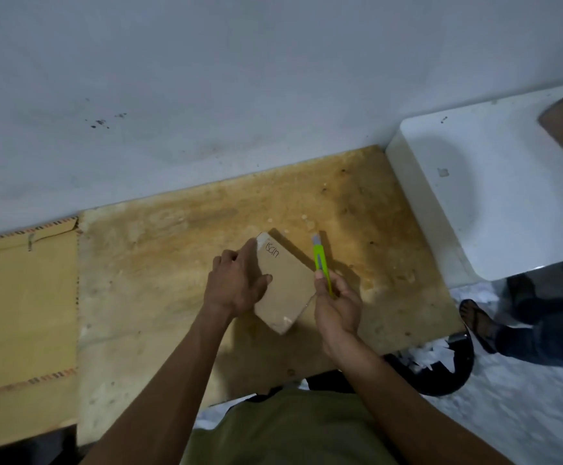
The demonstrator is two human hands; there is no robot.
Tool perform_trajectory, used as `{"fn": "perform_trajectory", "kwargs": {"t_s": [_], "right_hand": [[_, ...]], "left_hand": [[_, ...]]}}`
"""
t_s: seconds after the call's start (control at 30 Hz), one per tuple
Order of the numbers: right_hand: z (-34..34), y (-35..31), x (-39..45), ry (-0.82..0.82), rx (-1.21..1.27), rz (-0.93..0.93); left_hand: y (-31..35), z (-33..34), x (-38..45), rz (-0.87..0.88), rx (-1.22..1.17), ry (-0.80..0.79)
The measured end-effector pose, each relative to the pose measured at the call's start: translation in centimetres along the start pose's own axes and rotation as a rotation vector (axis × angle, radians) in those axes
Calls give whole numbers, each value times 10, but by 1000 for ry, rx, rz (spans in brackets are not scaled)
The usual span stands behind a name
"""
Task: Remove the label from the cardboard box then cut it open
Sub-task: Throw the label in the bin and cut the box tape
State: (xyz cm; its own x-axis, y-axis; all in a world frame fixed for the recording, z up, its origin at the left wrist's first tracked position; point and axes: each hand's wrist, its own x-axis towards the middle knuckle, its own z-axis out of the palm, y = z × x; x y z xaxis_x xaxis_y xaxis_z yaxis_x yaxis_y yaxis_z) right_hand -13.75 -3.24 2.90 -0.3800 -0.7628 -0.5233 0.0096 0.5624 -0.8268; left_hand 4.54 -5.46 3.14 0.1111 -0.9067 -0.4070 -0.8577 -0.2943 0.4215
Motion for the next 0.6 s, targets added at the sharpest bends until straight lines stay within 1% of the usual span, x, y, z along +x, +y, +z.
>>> {"fn": "perform_trajectory", "kwargs": {"t_s": [0.1, 0.2, 0.3, 0.37, 0.5, 0.6], "right_hand": [[9, -13, 9, -50, -64, -63], [18, -25, 21, -155, -119, -120], [29, -31, 33, -227, -183, -170], [36, -32, 39, -248, -221, -190], [47, -29, 46, -267, -243, -189], [53, -21, 48, -248, -259, -195]], "left_hand": [[-5, 7, -23, -98, -122, 75], [-5, 14, -41, -195, -240, 148], [-2, 22, -52, -301, -331, 175], [1, 28, -55, -354, -366, 189], [2, 34, -56, -400, -408, 199], [0, 36, -58, -386, -402, 199]]}}
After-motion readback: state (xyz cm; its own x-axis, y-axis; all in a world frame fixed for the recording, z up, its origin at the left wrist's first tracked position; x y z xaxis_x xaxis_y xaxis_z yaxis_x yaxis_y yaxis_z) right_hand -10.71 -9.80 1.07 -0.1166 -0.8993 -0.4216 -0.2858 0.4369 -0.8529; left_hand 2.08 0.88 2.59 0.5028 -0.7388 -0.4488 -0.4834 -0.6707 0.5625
